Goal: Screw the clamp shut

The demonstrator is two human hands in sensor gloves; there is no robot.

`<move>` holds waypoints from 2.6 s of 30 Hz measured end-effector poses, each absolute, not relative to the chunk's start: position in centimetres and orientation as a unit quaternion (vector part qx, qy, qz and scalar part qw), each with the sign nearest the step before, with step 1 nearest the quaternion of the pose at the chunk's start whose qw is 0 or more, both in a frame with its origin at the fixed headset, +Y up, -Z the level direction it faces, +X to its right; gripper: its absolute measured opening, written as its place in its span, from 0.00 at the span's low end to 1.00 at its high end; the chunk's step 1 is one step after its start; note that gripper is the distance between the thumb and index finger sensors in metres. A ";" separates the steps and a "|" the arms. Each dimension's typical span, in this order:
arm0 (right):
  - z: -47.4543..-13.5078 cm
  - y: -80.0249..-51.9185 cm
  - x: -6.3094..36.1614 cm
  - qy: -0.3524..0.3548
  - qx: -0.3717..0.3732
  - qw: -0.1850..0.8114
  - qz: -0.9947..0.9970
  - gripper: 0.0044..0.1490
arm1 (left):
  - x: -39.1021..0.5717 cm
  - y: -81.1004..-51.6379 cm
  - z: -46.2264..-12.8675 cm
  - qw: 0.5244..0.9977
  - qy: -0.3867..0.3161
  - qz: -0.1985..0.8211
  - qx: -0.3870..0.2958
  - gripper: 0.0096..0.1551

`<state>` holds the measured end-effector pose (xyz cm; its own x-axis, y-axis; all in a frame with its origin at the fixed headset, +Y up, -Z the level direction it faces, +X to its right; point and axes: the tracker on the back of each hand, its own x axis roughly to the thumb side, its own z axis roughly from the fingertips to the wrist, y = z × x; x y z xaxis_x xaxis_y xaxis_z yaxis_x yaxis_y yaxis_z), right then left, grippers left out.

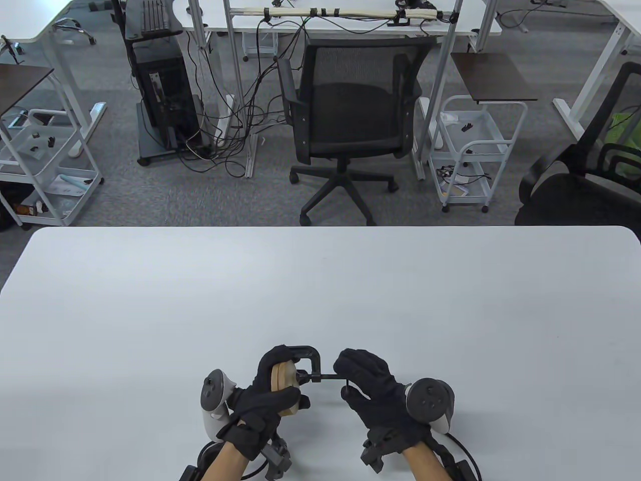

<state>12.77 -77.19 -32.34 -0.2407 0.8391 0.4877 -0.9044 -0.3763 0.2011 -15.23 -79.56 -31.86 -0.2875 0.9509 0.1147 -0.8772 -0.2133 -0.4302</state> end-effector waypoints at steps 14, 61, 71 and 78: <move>-32.7 -77.8 13.5 -0.042 0.200 0.619 0.758 0.38 | -14.6 -79.5 -31.7 0.602 -0.219 0.762 -0.098 0.58; -32.8 -79.2 12.4 0.089 0.169 0.706 0.682 0.40 | -14.3 -78.7 -31.5 0.612 -0.242 0.747 -0.095 0.58; -31.9 -76.1 13.4 -0.110 0.260 0.509 0.813 0.40 | -15.0 -79.2 -31.7 0.573 -0.206 0.788 -0.088 0.58; -30.5 -74.3 12.4 -0.231 0.355 0.143 0.894 0.56 | -14.3 -79.8 -31.4 0.532 -0.197 0.816 -0.110 0.58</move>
<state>12.35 -74.29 -30.53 -0.7062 0.0921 0.7020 -0.4207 -0.8521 -0.3114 -14.27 -79.78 -31.37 -0.4100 0.9116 0.0302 -0.8250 -0.3566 -0.4385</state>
